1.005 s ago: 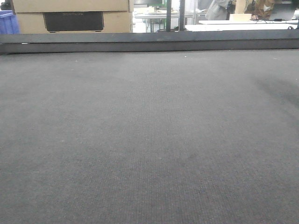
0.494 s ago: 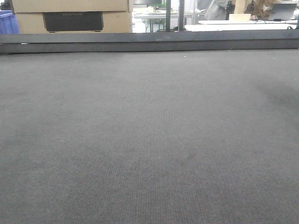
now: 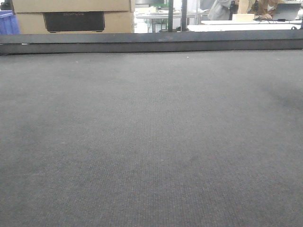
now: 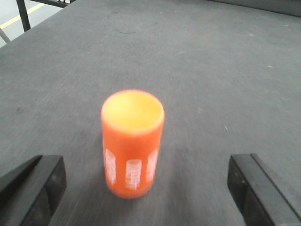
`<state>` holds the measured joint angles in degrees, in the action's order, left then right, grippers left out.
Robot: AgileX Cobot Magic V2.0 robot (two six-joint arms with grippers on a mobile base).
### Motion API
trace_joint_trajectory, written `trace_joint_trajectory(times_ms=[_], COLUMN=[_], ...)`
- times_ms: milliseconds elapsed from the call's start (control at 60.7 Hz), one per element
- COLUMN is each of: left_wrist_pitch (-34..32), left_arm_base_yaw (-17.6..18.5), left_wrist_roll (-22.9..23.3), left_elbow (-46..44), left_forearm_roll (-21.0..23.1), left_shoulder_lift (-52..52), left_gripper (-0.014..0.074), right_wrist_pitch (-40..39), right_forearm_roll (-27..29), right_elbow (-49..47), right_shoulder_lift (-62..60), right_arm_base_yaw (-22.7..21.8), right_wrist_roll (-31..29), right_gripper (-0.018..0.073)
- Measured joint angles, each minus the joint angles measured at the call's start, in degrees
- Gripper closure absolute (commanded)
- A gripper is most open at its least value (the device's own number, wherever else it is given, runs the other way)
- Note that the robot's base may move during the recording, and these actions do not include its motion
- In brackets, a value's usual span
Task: Place cylindrical capacitor in blue bin on shelf
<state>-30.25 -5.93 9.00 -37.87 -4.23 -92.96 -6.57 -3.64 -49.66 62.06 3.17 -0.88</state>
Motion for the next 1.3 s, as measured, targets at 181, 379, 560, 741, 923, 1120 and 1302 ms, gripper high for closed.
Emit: trace_joint_trajectory(times_ms=[181,379,560,741,923,1120,1302], left_wrist_pitch=[-0.79,-1.12,-1.47,-1.92,-2.16,2.01,12.0], left_arm_base_yaw=[-0.1,-0.94,-1.61,-1.61,-1.61,-1.61,1.28], left_wrist_roll=[0.0,0.0,0.0,0.0,0.0,0.0,0.0], left_elbow=[-5.83,-9.62,-11.53,-12.03,-12.05,-12.05,-12.87], left_forearm_roll=[0.0,0.11,0.11,0.11,0.11,-1.3,-2.64], left_shoulder_lift=[-7.28,-12.79,-15.4,-16.83,-16.83,-12.66,-1.68], left_gripper=[-0.0006,-0.0006,-0.0001,0.0195,0.0613,0.0708,0.0708], right_wrist_pitch=[0.0,0.11,0.2,0.34,0.34,1.11,6.24], right_forearm_roll=[0.0,0.0,0.0,0.0,0.0,0.0,0.0], right_elbow=[0.0,0.09,0.09,0.09,0.09,0.09,0.09], right_shoulder_lift=[0.0,0.0,0.0,0.0,0.0,0.0,0.0], right_arm_base_yaw=[0.0,0.0,0.0,0.0,0.0,0.0,0.0], right_wrist_roll=[0.0,0.0,0.0,0.0,0.0,0.0,0.0], right_gripper=[0.0659,0.0659,0.0659,0.0659,0.0659,0.0659,0.0659])
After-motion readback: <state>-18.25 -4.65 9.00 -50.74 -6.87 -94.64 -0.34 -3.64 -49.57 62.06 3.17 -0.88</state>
